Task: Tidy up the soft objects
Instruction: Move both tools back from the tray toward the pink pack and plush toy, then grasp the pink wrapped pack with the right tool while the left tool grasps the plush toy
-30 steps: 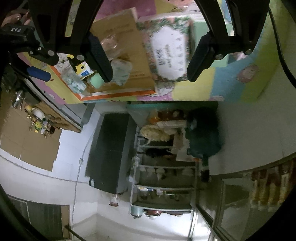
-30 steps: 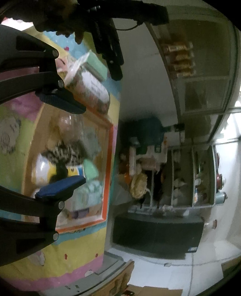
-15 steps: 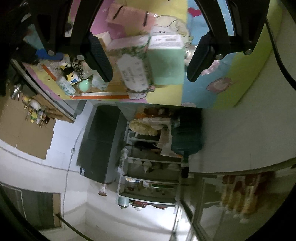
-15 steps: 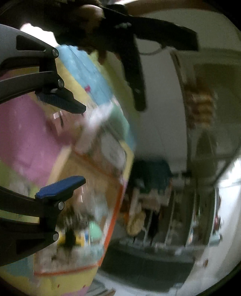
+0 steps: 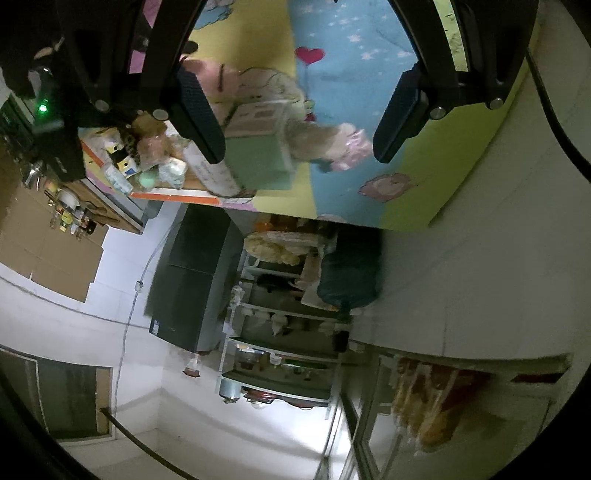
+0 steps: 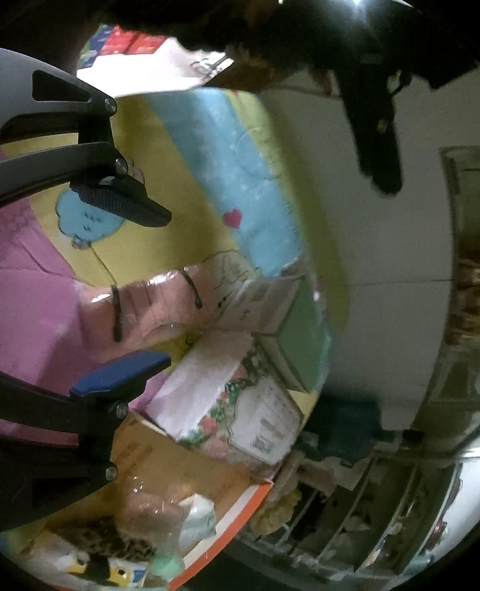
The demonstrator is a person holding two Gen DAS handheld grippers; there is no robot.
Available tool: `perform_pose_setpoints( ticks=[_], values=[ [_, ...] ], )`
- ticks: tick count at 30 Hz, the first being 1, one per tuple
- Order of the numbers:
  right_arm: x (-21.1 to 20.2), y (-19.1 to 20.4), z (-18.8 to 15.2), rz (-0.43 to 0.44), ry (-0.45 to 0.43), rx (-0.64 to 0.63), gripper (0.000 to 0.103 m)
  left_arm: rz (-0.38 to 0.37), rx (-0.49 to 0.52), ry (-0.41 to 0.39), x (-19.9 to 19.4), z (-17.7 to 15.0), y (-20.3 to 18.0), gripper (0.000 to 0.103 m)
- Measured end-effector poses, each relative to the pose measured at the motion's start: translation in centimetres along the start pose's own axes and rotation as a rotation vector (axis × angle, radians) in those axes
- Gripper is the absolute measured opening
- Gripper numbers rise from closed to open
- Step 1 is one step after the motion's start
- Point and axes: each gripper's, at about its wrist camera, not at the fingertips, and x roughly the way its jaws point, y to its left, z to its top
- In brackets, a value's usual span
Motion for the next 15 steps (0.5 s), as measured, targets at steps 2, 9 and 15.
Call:
perform_pose_setpoints(
  ticks=[2, 9, 15],
  values=[
    [1.2, -0.2, 0.1, -0.017, 0.032, -0.009, 0.071, 0.002, 0.001, 0.006, -0.1, -0.4, 0.5, 0.082],
    [3.0, -1.1, -0.5, -0.049, 0.098, 0.024, 0.052, -0.027, 0.051, 0.038, 0.8, -1.2, 2.0, 0.082],
    [2.7, 0.0, -0.5, -0.099, 0.099, 0.055, 0.042, -0.065, 0.149, 0.082, 2.5, -1.8, 2.0, 0.082]
  ],
)
